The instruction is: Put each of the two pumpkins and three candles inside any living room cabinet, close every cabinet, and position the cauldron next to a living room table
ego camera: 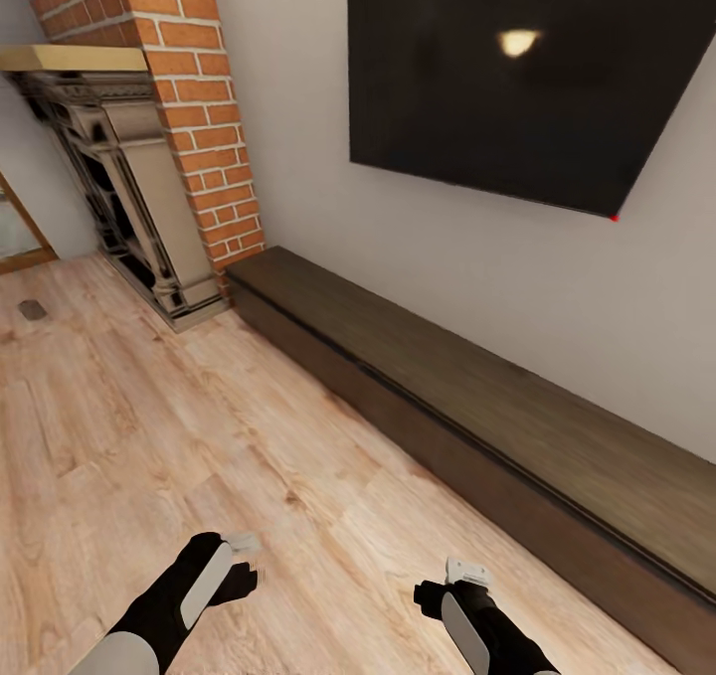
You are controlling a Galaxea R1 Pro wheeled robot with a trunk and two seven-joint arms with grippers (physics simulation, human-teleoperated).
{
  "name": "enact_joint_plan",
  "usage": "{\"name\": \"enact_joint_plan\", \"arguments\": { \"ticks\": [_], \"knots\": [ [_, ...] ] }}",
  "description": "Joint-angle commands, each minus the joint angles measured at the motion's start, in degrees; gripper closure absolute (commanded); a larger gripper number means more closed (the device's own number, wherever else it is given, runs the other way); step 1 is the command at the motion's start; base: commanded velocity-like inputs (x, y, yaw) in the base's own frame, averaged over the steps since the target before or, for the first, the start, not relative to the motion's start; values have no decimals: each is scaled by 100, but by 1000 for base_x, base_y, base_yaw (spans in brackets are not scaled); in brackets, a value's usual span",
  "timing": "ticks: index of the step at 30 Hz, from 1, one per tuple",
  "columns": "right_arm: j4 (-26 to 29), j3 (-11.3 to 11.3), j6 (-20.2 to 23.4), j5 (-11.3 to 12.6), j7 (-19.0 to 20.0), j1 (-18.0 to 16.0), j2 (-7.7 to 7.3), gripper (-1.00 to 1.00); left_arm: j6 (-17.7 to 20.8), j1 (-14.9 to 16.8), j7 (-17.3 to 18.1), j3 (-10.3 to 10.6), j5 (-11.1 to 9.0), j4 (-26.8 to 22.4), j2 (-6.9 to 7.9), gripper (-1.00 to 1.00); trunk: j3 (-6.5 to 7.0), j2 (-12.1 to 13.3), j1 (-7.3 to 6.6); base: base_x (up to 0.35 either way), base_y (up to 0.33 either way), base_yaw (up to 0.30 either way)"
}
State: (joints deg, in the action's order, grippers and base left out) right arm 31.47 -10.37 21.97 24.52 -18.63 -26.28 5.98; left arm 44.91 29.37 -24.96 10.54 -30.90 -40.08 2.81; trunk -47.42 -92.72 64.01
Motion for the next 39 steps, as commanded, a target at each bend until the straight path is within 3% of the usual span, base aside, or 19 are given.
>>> {"name": "enact_joint_plan", "arguments": {
  "ticks": [1, 11, 19, 39],
  "knots": [
    [0, 0, 0, 1, 0, 0, 0, -100, 0, -1, 0, 0, -1, 0, 0, -100, 15, 42, -23, 0, 0, 272],
    [0, -7, -10, -8, 0, 0, 0, -100, -7, -1, 8, -6, 4, 0, 2, -100, 164, 443, -242, 0, 0, 272],
    [-89, -15, -353, 0, 9, 0, 0, -100, -11, 0, 9, 4, -3, 0, 8, -100, 278, 763, -418, 0, 0, 271],
    [-131, -18, -393, -134, 9, 0, 5, -100, -17, -1, 9, -6, -33, 0, 22, -100, 559, 1566, -857, 0, 0, 270]
  ]
}}
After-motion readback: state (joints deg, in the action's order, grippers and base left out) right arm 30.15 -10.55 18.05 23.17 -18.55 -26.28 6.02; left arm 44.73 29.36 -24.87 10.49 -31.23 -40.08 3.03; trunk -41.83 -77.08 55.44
